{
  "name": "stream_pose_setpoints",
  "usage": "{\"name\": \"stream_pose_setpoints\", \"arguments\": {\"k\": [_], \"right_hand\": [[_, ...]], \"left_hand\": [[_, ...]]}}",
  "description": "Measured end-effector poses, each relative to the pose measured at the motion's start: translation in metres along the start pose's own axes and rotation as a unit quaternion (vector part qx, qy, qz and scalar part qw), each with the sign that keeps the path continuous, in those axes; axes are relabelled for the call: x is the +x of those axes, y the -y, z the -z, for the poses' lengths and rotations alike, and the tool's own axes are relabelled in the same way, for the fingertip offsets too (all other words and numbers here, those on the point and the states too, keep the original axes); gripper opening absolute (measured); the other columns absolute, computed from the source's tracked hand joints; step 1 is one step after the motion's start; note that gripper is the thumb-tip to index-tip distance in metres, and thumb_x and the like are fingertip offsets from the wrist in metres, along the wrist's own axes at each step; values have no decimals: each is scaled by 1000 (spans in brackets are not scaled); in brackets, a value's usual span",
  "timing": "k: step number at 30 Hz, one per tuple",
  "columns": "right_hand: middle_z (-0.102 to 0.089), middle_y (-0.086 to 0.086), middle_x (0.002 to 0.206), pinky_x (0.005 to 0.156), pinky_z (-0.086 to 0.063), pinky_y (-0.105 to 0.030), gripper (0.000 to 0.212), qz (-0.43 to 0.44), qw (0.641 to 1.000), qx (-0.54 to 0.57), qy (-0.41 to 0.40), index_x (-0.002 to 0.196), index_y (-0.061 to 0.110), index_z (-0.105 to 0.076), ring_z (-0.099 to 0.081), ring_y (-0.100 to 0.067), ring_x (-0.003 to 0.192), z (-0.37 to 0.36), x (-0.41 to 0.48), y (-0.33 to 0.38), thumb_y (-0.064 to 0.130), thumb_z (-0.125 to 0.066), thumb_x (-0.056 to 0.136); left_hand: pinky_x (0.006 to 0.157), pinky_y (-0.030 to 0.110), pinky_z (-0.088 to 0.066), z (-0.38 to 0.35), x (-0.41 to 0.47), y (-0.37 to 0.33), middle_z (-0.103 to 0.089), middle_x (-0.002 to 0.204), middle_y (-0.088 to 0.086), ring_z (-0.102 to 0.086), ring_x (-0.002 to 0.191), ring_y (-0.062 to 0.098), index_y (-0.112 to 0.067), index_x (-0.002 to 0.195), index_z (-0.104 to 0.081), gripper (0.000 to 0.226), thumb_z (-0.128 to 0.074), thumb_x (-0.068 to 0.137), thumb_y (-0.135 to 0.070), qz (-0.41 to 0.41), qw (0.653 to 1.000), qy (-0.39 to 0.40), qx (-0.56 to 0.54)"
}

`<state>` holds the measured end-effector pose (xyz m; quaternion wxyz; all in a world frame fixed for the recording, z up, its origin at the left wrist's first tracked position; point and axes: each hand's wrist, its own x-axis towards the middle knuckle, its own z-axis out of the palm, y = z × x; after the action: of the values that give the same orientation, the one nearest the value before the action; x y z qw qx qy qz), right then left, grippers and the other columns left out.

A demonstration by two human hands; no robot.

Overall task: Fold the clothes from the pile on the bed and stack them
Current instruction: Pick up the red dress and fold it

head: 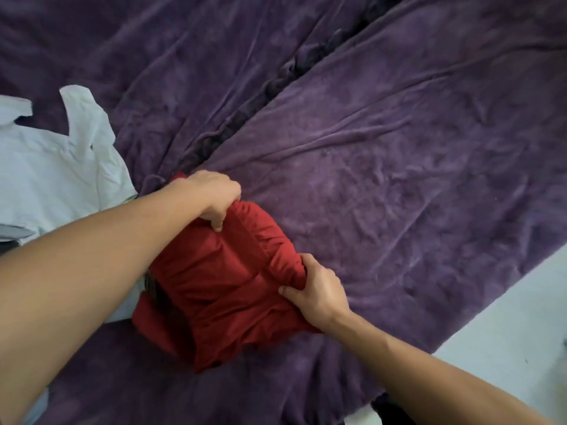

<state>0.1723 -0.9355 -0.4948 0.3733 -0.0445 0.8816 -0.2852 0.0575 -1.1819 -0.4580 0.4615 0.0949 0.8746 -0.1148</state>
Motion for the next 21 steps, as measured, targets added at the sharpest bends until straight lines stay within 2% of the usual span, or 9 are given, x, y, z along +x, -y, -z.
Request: {"name": "stream_pose_setpoints", "arguments": {"k": [2,6,14,21], "right_hand": [[-69,-5,103,73,-47,-38,52,42,998,-51,-20,118,34,-47,-62,-35,98,32,-5,0,51,-68,73],[-69,-5,105,70,-46,-38,54,112,982,-132,-79,124,33,-44,-63,-36,97,112,-19,-8,49,-65,77],[-70,-2,101,65,-44,-37,51,155,949,-181,-205,122,34,-47,-65,-34,91,309,-54,-76,44,-66,76],[-68,6,103,67,-47,-35,45,163,923,-212,-275,117,31,-49,-65,-28,94,484,-79,-172,45,-64,76]], "left_hand": [[71,27,-41,8,-23,4,-67,109,5,-62,105,26,-28,107,-63,54,-82,60,-45,9,999,-28,-38],[72,32,-47,50,-61,-18,-70,96,4,-64,99,28,-25,89,-67,34,-79,63,-43,4,990,-116,-85],[73,33,-46,209,-87,-138,-71,96,7,-64,98,30,-23,91,-70,28,-77,68,-38,-28,962,-240,-131],[69,32,-43,366,-78,-267,-72,94,5,-65,94,29,-22,87,-70,23,-75,68,-34,-42,945,-297,-129]]}}
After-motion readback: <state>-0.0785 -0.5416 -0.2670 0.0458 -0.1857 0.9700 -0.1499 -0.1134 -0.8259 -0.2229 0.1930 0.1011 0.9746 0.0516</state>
